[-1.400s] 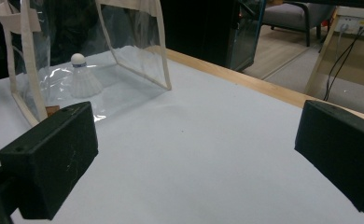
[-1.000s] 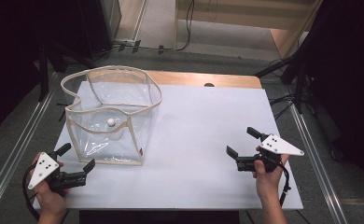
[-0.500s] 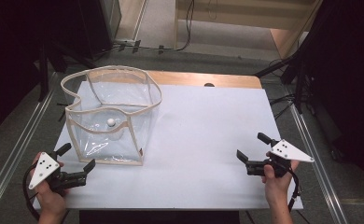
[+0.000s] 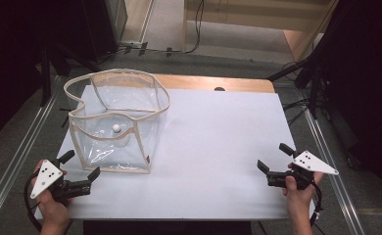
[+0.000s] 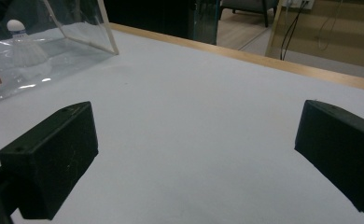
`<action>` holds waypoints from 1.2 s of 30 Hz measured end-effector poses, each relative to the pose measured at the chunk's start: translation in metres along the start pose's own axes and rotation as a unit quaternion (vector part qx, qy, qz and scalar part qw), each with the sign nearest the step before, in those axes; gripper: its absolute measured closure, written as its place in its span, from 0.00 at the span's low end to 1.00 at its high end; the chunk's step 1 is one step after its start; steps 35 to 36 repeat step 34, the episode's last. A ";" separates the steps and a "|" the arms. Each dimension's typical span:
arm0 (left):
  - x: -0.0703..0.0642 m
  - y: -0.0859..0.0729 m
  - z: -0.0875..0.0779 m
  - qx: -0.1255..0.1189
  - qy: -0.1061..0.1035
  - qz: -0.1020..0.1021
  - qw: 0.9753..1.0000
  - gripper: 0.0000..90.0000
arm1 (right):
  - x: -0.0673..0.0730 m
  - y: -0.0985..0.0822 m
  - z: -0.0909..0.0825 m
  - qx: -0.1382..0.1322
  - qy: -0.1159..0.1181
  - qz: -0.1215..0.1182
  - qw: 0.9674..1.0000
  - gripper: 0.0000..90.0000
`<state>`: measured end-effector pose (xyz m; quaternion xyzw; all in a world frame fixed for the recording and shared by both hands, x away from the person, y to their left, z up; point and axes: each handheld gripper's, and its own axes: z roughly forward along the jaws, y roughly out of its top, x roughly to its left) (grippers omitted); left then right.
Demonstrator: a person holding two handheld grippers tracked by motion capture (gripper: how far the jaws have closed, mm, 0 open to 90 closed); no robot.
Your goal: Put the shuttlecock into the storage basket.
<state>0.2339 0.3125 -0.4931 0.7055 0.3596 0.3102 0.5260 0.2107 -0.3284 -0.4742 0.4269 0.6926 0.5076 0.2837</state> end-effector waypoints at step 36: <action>0.001 0.000 -0.001 -0.004 -0.001 -0.004 1.000 0.00 | -0.021 -0.034 -0.007 0.025 -0.015 0.036 0.999 0.00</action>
